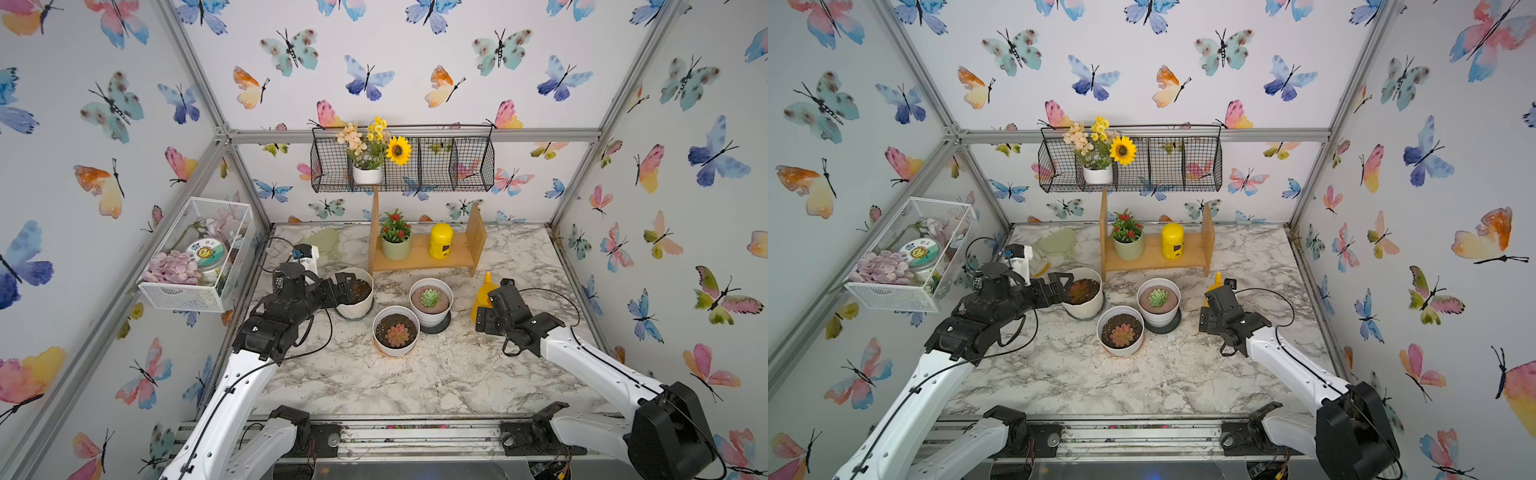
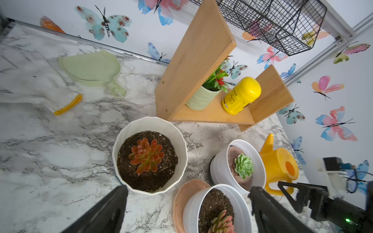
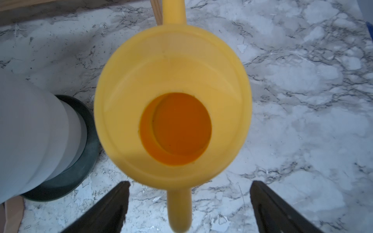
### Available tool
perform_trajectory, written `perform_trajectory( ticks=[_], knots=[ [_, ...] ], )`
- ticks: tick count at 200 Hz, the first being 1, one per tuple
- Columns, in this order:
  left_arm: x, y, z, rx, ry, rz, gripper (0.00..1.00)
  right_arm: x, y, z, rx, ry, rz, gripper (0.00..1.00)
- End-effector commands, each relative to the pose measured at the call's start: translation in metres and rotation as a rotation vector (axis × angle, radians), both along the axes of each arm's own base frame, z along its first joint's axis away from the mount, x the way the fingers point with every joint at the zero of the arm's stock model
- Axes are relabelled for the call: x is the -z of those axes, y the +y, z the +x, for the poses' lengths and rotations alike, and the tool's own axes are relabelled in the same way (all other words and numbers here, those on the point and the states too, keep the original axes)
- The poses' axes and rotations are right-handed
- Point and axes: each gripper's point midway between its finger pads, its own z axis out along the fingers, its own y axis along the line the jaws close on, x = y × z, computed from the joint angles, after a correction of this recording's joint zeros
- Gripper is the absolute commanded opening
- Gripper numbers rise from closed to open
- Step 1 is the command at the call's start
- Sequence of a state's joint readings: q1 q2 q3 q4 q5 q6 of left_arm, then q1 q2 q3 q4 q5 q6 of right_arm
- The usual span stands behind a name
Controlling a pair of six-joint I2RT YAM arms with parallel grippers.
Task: Water the succulent around the soil edge
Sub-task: Reset both arms
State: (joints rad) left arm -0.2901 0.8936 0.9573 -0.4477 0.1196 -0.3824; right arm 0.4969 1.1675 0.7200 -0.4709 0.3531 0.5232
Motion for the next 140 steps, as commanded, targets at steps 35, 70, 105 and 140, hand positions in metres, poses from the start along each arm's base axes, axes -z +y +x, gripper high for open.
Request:
perform_trajectory(
  ticks=[35,70,105,140],
  knots=[
    [-0.014,0.064,-0.001,-0.269,-0.256,0.237,0.98,-0.081,-0.047,-0.001,0.207,-0.263,-0.055,0.98],
    [0.003,0.111,0.003,-0.468,-0.286,0.422,0.99,-0.140,-0.084,0.009,0.311,-0.467,-0.216,0.98],
    [0.028,0.127,0.019,-0.466,-0.327,0.362,0.98,-0.146,-0.123,0.048,0.271,-0.537,-0.117,0.98],
    [0.062,0.146,0.030,-0.519,-0.360,0.299,0.98,-0.120,-0.159,0.059,0.331,-0.604,-0.240,0.98]
  ],
)
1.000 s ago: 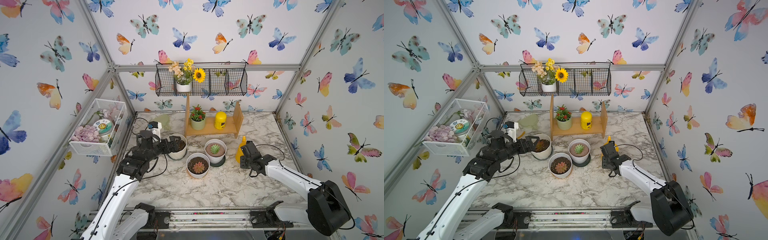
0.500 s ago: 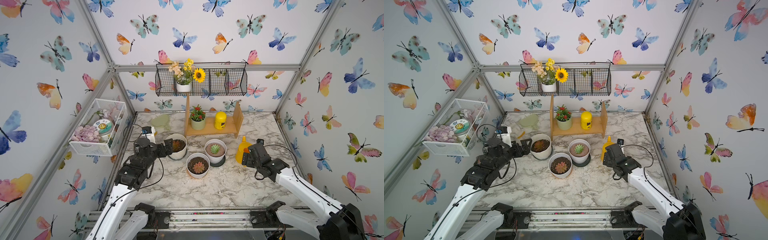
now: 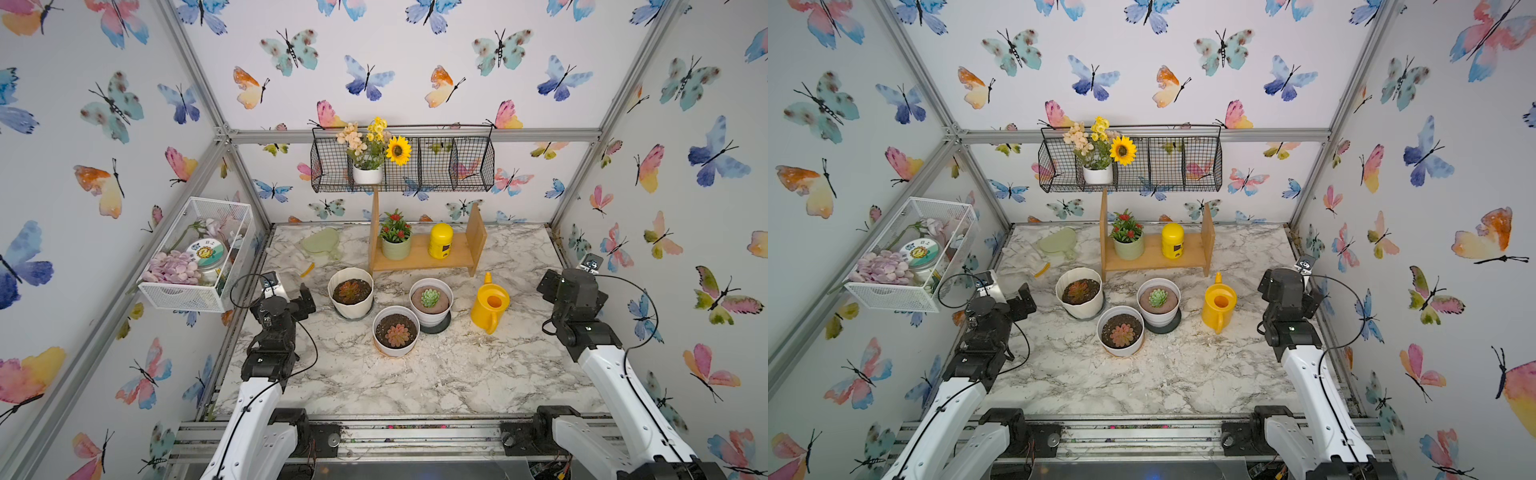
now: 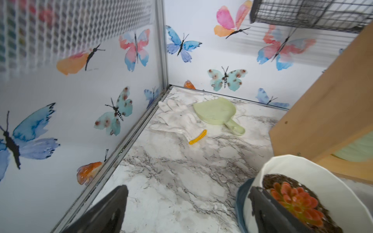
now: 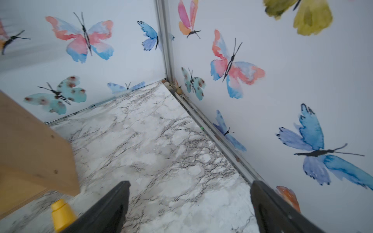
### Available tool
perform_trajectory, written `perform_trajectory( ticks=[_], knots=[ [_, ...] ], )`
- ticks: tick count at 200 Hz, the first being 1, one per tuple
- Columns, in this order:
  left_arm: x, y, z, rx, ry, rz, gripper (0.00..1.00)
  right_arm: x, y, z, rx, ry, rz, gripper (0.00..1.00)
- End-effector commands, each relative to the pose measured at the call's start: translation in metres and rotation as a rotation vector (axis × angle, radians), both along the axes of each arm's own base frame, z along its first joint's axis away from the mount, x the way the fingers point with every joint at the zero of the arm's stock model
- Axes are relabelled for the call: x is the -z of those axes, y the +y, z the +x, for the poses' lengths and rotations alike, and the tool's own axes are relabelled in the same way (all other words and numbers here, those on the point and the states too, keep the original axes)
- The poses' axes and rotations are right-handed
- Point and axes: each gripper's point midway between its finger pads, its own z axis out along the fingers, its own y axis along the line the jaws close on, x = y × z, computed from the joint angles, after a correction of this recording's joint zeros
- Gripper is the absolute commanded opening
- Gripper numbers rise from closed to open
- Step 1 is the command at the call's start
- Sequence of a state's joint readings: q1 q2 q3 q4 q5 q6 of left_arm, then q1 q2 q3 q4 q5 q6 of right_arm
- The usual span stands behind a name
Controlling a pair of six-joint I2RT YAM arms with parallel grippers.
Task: Water the succulent around the soil edge
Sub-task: Reset both arms
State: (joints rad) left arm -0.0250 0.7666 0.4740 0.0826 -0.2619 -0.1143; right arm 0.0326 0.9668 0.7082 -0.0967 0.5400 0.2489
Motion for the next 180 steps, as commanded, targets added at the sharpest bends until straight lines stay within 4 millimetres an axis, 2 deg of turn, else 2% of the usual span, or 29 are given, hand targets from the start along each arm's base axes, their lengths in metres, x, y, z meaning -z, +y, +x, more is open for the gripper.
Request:
perform_trajectory(
  ticks=[1,20,44,84,110,130,153,180],
  knots=[
    [-0.007,0.000,0.013,0.024,-0.154,-0.024,0.99,0.007,0.004,0.017,-0.084,-0.072,-0.095,0.98],
    [0.009,0.011,0.013,-0.042,-0.195,-0.034,0.98,0.023,0.005,0.020,-0.105,-0.097,-0.125,0.98],
    [0.030,0.013,0.015,-0.062,-0.189,-0.051,0.98,0.041,0.005,0.021,-0.101,-0.153,-0.130,0.98],
    [0.046,0.015,0.017,-0.072,-0.204,-0.049,0.99,0.069,0.032,0.046,-0.255,-0.168,-0.056,0.98],
    [0.065,0.019,0.017,-0.096,-0.182,-0.047,0.98,0.081,0.040,0.045,-0.290,-0.203,-0.012,0.98],
    [0.077,0.017,0.017,-0.082,-0.183,-0.049,0.99,0.088,0.056,0.046,-0.386,-0.216,-0.006,0.98],
    [0.078,0.005,0.022,-0.024,-0.168,-0.017,0.98,0.109,0.054,0.040,-0.375,-0.204,-0.005,0.98],
    [0.085,-0.012,0.029,0.066,-0.180,0.026,0.98,0.108,0.054,0.035,-0.375,-0.270,-0.014,0.98]
  ],
)
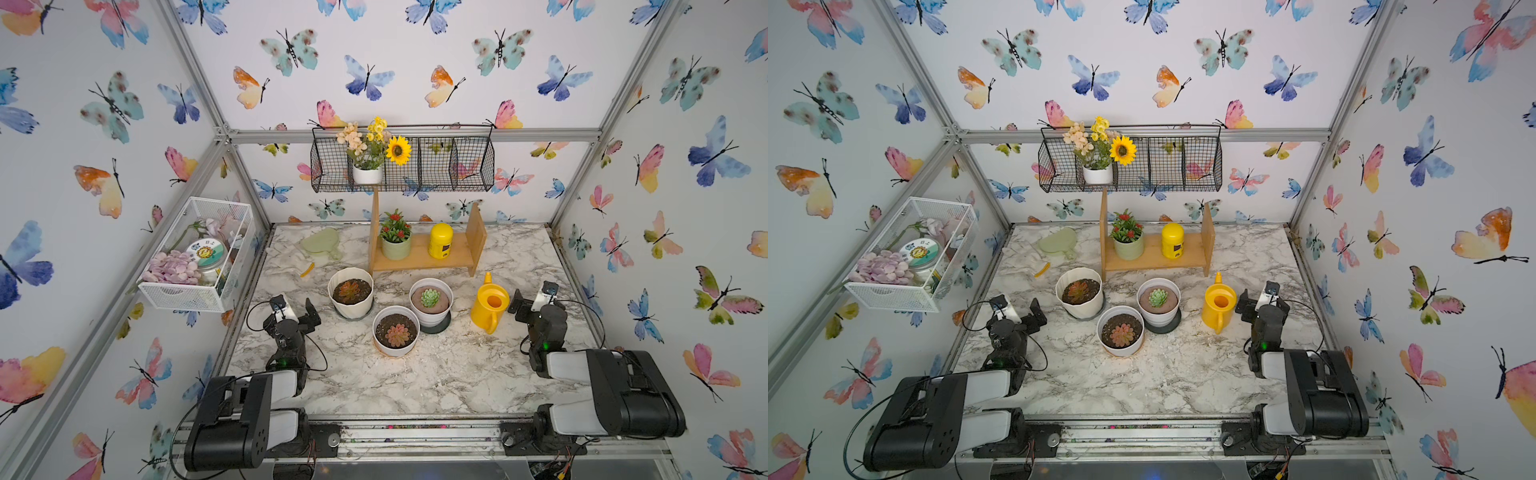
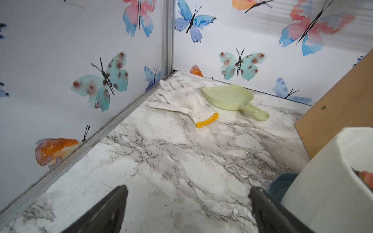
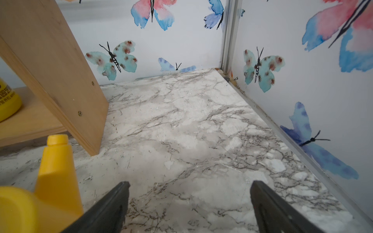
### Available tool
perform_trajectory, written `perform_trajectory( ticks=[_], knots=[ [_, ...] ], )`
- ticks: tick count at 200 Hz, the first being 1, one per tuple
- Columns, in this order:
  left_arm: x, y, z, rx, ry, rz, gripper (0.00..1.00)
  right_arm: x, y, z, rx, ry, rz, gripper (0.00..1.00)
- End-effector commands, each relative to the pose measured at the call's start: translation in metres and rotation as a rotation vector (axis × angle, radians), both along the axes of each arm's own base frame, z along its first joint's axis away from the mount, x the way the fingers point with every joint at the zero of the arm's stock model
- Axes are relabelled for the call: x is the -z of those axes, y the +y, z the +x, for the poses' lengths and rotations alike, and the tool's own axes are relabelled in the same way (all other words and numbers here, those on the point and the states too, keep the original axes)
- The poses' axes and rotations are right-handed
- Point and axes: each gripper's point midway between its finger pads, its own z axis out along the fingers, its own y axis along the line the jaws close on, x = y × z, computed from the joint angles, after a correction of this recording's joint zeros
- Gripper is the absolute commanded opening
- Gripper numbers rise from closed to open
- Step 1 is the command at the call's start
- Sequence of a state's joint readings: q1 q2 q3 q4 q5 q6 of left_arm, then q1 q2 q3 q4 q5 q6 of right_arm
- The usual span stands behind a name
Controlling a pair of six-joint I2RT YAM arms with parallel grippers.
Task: Water the succulent around the soil edge
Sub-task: Reset both arms
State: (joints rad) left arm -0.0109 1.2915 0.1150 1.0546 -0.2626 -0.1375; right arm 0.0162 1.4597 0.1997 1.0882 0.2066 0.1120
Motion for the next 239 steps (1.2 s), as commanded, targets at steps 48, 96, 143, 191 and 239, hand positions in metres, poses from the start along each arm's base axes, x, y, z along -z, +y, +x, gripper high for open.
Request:
perform_trajectory(
  ticks=[48,96,143,191,239],
  knots=[
    [-0.008,-0.026,0.023,0.128,-0.040,0.082,0.98,-0.020,0.012,-0.003,-0.072,-0.166,0.003,0.98],
    [-0.003,-0.027,0.026,0.130,0.017,0.073,0.98,-0.015,0.012,0.000,-0.070,-0.130,0.004,0.98],
    [-0.003,-0.027,0.026,0.130,0.011,0.075,0.98,-0.011,0.021,0.012,-0.125,-0.092,-0.007,0.98],
    [-0.003,-0.027,0.026,0.130,0.012,0.076,0.98,-0.001,0.051,0.026,-0.309,-0.020,-0.038,0.98],
    [-0.004,-0.027,0.026,0.130,0.009,0.076,0.98,-0.001,0.051,0.026,-0.310,-0.018,-0.037,0.98]
  ],
)
